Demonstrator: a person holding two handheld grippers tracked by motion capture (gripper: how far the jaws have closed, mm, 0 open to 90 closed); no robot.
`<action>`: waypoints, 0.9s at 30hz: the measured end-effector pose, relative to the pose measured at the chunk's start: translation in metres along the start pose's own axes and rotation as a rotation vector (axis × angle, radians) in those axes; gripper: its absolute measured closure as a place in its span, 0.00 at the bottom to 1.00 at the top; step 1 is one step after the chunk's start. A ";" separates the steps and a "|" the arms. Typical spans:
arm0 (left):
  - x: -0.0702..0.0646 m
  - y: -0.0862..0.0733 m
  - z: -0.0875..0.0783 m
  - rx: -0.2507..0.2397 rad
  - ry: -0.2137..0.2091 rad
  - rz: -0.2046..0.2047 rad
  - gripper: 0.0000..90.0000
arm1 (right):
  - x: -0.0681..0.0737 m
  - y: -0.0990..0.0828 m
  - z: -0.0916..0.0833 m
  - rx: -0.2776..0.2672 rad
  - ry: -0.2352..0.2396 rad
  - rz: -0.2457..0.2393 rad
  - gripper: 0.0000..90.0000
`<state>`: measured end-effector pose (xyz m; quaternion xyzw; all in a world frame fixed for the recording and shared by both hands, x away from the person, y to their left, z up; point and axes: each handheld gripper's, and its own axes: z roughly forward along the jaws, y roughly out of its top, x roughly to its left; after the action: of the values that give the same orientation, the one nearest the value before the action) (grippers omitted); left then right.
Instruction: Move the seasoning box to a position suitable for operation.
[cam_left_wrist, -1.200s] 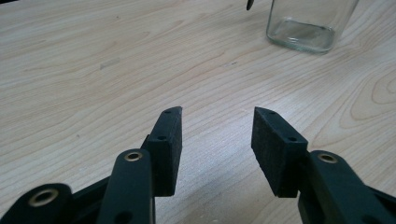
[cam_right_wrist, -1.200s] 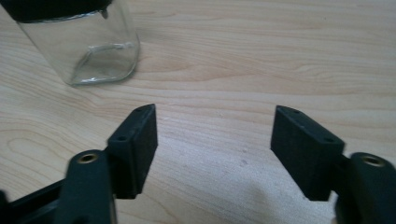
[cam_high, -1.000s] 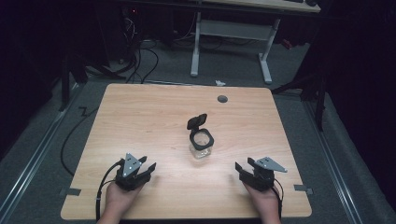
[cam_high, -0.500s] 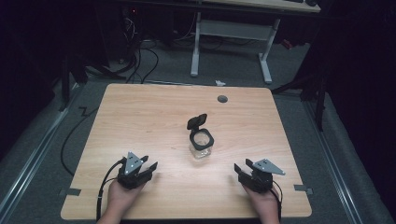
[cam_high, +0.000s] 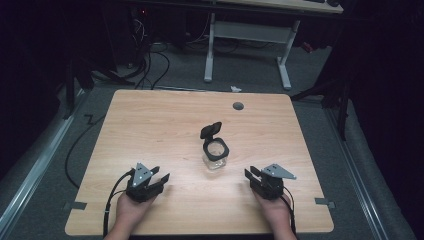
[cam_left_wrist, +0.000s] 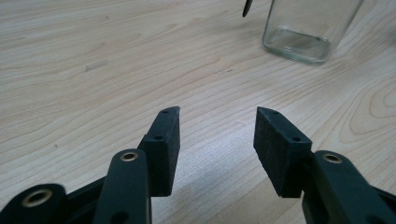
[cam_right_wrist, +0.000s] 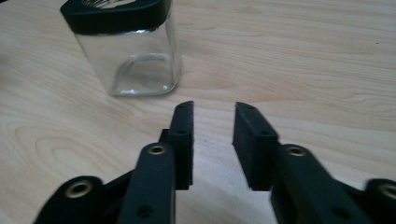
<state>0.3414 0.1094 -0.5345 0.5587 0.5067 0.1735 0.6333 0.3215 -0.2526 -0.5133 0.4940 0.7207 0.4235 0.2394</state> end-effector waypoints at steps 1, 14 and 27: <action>0.000 0.000 0.000 0.001 -0.003 -0.001 0.57 | -0.001 0.002 0.003 0.005 -0.003 0.003 0.89; -0.001 -0.001 0.000 0.004 -0.015 0.010 0.57 | 0.008 0.030 0.048 0.056 -0.034 -0.064 1.00; -0.001 0.000 -0.001 -0.002 -0.019 -0.001 0.57 | 0.011 0.038 0.072 0.063 -0.042 -0.067 1.00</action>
<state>0.3400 0.1088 -0.5342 0.5594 0.5007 0.1685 0.6387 0.3912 -0.2096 -0.5184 0.4858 0.7445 0.3818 0.2529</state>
